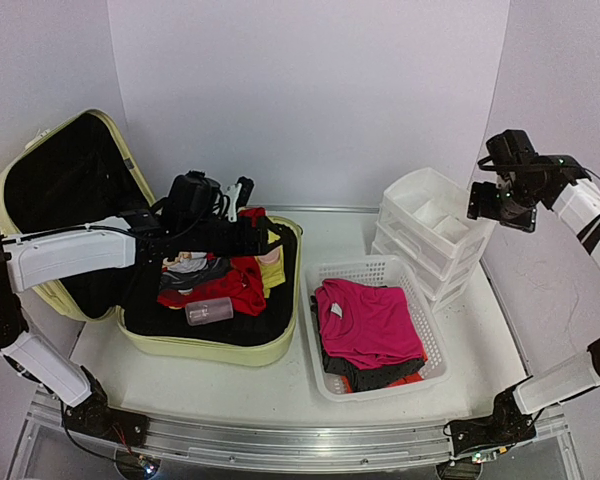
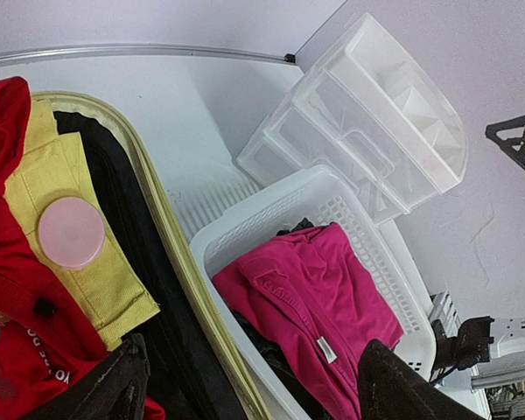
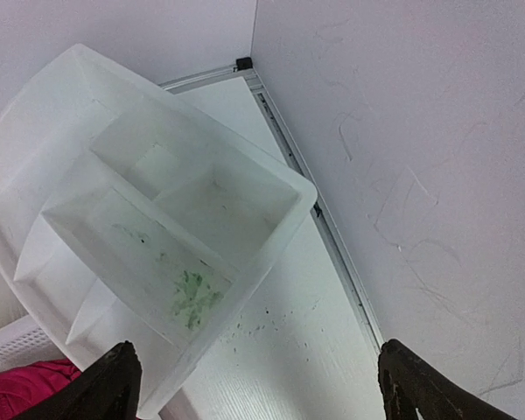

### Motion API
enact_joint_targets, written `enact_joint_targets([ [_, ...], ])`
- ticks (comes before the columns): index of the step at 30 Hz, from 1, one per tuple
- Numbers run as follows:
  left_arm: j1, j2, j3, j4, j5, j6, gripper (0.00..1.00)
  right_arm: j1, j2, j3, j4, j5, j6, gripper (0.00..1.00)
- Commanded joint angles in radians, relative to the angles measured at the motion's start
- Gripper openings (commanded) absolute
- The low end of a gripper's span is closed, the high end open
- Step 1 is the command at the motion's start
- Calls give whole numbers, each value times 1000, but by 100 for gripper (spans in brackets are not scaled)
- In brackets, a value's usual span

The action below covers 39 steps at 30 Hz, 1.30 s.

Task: Open, take out, and arrange the luggage
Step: Pick up the storage box from the corner of the board.

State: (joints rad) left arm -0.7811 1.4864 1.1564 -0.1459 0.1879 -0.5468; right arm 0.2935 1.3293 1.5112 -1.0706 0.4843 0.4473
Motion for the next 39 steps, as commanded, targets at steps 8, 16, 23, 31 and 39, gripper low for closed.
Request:
enact_joint_targets([
  [8, -14, 15, 38, 81, -8, -8, 83, -55, 60, -57, 11, -187, 167, 85],
  [16, -23, 60, 79, 94, 11, -24, 83, -103, 142, -45, 54, -284, 260, 70],
  [23, -27, 162, 152, 141, 4, -86, 83, -103, 189, 6, 127, -351, 388, 52],
  [31, -27, 313, 306, 142, 12, -106, 83, -102, 275, 57, 214, -454, 497, 29],
  [39, -27, 513, 512, 237, 59, -199, 81, -82, 387, 140, 316, -553, 581, 9],
])
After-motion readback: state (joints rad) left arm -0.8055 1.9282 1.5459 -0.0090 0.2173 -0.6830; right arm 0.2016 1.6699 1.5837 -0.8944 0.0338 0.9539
